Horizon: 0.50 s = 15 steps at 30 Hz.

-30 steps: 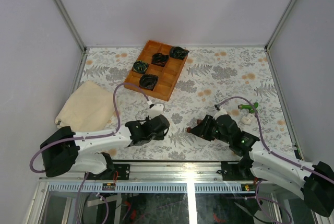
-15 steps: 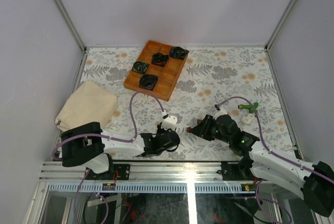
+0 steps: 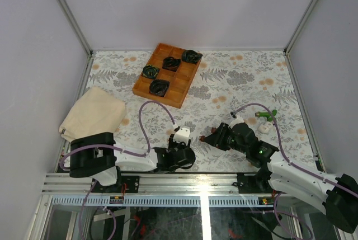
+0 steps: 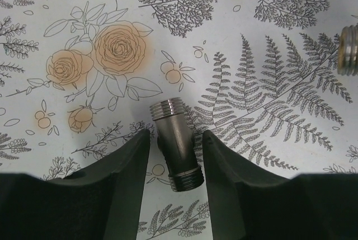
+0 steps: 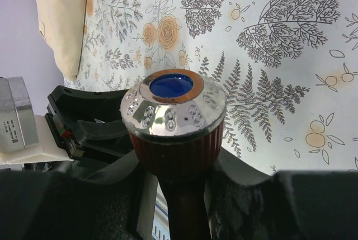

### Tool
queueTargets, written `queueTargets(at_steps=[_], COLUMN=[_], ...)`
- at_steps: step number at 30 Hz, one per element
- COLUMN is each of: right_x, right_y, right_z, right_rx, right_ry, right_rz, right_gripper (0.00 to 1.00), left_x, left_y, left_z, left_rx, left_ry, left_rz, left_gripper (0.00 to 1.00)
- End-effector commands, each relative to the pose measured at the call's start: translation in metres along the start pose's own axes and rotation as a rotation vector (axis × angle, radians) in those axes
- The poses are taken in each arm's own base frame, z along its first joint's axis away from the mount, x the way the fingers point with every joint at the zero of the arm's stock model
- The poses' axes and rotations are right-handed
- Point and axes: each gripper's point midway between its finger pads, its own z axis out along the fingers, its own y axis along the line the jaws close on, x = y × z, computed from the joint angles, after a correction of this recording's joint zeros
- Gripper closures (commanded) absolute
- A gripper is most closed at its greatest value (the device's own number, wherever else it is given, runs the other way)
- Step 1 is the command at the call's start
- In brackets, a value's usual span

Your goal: Install the water faucets

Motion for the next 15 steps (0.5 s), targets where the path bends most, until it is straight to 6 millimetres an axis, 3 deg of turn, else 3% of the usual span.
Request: queueTargets(at_steps=[1, 3, 8, 11, 15], right_x=[-0.018, -0.018, -0.02, -0.021, -0.022], right_y=[0.018, 0.018, 0.022, 0.021, 0.023], right_z=[-0.002, -0.002, -0.004, -0.006, -0.008], right_rx=[-0.051, -0.054, -0.066, -0.066, -0.078], right_ry=[-0.069, -0.07, -0.078, -0.085, -0.091], right_rz=[-0.005, -0.005, 0.0, 0.004, 0.01], right_gripper=[0.99, 0.99, 0.99, 0.99, 0.99], left_x=[0.011, 0.003, -0.016, -0.019, -0.028], left_y=[0.011, 0.008, 0.011, 0.015, 0.005], left_z=[-0.007, -0.011, -0.017, -0.018, -0.025], left_rx=[-0.025, -0.018, -0.022, -0.002, 0.06], left_ry=[0.044, 0.051, 0.146, 0.242, 0.313], left_rz=[0.026, 0.027, -0.039, -0.087, -0.133], left_gripper=[0.58, 0.55, 0.35, 0.32, 0.29])
